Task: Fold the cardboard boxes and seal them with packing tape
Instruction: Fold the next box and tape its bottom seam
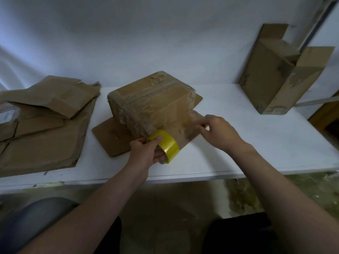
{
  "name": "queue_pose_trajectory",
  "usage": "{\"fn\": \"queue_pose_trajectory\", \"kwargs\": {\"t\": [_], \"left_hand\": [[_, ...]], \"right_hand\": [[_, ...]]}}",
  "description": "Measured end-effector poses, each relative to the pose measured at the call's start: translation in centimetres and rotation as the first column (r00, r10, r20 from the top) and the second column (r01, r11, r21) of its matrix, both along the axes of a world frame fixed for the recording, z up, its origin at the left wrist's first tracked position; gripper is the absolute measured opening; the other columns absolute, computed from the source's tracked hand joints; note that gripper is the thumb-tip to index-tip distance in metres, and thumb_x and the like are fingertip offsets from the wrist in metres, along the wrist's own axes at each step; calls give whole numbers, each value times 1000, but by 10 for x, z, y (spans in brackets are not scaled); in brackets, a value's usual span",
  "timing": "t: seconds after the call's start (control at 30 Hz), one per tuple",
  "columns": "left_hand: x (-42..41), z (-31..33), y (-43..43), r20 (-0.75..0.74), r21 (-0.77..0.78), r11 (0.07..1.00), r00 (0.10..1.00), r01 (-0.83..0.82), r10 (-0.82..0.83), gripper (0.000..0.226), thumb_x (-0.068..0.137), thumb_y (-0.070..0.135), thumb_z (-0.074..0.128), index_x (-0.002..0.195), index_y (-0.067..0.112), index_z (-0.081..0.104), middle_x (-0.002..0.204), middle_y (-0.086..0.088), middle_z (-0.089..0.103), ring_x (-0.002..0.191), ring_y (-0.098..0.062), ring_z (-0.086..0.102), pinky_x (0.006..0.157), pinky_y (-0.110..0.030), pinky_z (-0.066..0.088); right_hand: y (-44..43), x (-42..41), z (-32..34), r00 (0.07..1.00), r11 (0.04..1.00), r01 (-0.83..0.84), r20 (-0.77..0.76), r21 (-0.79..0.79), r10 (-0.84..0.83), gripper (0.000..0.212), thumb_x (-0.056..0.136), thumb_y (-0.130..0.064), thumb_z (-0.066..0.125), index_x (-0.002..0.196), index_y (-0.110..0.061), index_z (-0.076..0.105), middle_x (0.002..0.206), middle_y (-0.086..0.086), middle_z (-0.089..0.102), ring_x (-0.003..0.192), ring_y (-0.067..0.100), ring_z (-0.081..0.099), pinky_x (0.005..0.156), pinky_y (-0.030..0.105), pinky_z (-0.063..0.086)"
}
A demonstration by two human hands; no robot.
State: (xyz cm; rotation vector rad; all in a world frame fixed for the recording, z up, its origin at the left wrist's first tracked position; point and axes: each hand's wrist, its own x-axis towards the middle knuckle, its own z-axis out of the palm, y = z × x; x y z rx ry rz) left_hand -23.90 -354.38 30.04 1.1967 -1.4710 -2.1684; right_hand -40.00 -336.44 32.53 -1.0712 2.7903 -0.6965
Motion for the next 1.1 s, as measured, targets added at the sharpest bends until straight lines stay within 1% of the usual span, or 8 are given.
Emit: {"fn": "queue_pose_trajectory", "kwargs": {"t": [0.17, 0.33, 0.5, 0.6, 0.73, 0.83, 0.97, 1.1], "left_hand": [[-5, -6, 10, 13, -67, 995, 997, -70, 71, 61, 88, 30, 78, 137, 9, 47, 120, -18, 65, 90, -31, 73, 61, -35, 59], [-6, -10, 18, 13, -157, 977, 989, -146, 150, 54, 87, 35, 78, 131, 14, 54, 119, -11, 65, 100, -30, 69, 80, -48, 62], [-5, -12, 20, -6, -179, 973, 989, -144, 145, 55, 88, 35, 76, 134, 16, 52, 120, -8, 63, 100, -28, 69, 83, -49, 62], [-5, -13, 20, -19, -172, 975, 990, -143, 142, 56, 89, 35, 75, 136, 16, 51, 121, -7, 63, 100, -27, 69, 80, -46, 62], [-4, -14, 18, -31, -154, 979, 991, -134, 130, 56, 89, 35, 76, 136, 18, 52, 120, -6, 65, 100, -27, 70, 84, -47, 61], [-3, -15, 17, -40, -143, 981, 992, -127, 123, 54, 88, 34, 77, 133, 17, 53, 118, -7, 65, 100, -27, 70, 87, -50, 60], [-3, -10, 18, -61, -123, 987, 993, -105, 98, 68, 74, 45, 82, 129, 17, 55, 119, -11, 66, 99, -28, 71, 86, -49, 61], [-1, -11, 15, -75, -86, 994, 995, -73, 67, 45, 88, 28, 76, 126, 15, 53, 109, -6, 67, 74, -17, 74, 60, -30, 60]], "right_hand": [[41, -26, -15, 933, 903, 322, 66, 284, -354, 38, 98, -40, 60, 131, -21, 65, 133, 4, 62, 120, 30, 60, 97, 41, 47], [51, -28, -24, 895, 840, 389, 61, 378, -442, 24, 90, -33, 66, 102, -14, 58, 113, 9, 64, 104, 34, 62, 82, 35, 46], [51, -30, -21, 880, 899, 369, 222, 236, -420, 21, 82, -28, 76, 94, -12, 69, 84, 6, 75, 79, 24, 71, 72, 31, 54], [44, -26, -9, 902, 941, 306, 272, 146, -336, 14, 84, -26, 77, 82, -15, 69, 66, -1, 72, 67, 15, 69, 56, 25, 43], [32, -19, 6, 923, 963, 269, 285, -1, -258, 18, 83, -31, 77, 74, -17, 70, 68, -2, 70, 72, 15, 66, 60, 27, 46], [20, -7, 19, 937, 960, 217, 315, -176, -154, 23, 87, -31, 77, 74, -13, 69, 72, -1, 70, 52, 5, 56, 50, 22, 44], [-3, 8, 30, 925, 910, 188, 379, -371, -36, 17, 89, -25, 76, 99, -16, 66, 73, 2, 71, 51, 19, 65, 56, 27, 51], [-32, 18, 36, 896, 908, 65, 425, -413, 129, 50, 93, -10, 71, 141, -18, 56, 79, -5, 66, 68, 24, 75, 81, 30, 58]]}}
